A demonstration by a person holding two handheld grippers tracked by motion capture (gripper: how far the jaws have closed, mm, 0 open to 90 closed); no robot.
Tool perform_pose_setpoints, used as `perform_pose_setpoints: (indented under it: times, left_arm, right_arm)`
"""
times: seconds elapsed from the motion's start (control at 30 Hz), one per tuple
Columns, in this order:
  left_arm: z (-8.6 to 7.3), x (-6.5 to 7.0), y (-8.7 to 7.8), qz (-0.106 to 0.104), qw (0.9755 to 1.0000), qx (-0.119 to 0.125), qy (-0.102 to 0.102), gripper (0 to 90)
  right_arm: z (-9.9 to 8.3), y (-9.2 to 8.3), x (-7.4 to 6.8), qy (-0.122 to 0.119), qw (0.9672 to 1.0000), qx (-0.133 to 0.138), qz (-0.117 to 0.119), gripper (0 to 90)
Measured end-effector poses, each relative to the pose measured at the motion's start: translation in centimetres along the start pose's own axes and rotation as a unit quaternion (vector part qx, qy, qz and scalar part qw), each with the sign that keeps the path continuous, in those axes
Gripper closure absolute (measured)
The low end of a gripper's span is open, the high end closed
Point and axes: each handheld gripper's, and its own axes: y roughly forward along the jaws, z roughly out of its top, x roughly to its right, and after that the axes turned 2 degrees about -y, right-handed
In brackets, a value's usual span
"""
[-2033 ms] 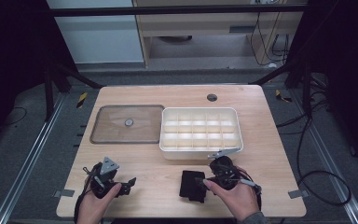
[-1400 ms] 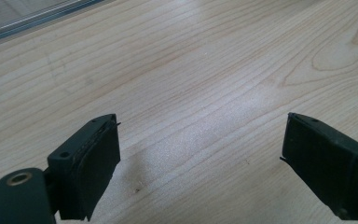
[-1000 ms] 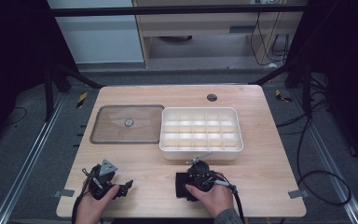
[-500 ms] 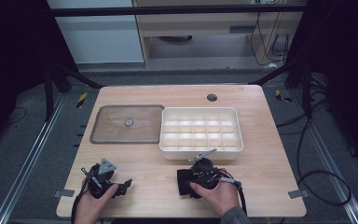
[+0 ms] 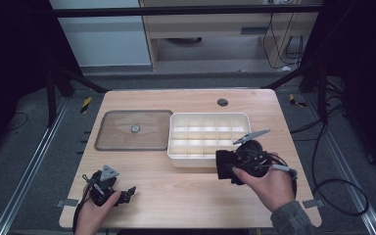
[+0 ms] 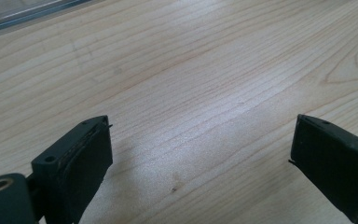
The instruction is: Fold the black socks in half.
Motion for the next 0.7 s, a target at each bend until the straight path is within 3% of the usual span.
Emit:
perform_pose_setpoints:
  times: [0.23, 0.4, 0.7]
  left_arm:
    - [-0.2, -0.7, 0.3, 0.008, 0.9999, -0.003, -0.012, 4.7]
    - [-0.4, -0.8, 0.6, 0.011, 0.9998, -0.001, -0.014, 4.6]
    - [-0.6, -0.9, 0.8, 0.016, 0.9998, 0.008, -0.006, 2.6]
  right_arm:
    - [2.1, -4.5, 2.6, -0.014, 0.9986, 0.004, -0.051, 62.4]
    - [3.4, -6.8, 3.9, -0.019, 0.997, 0.007, -0.075, 62.4]
    - [3.9, -7.5, 4.4, -0.023, 0.9967, 0.007, -0.078, 62.3]
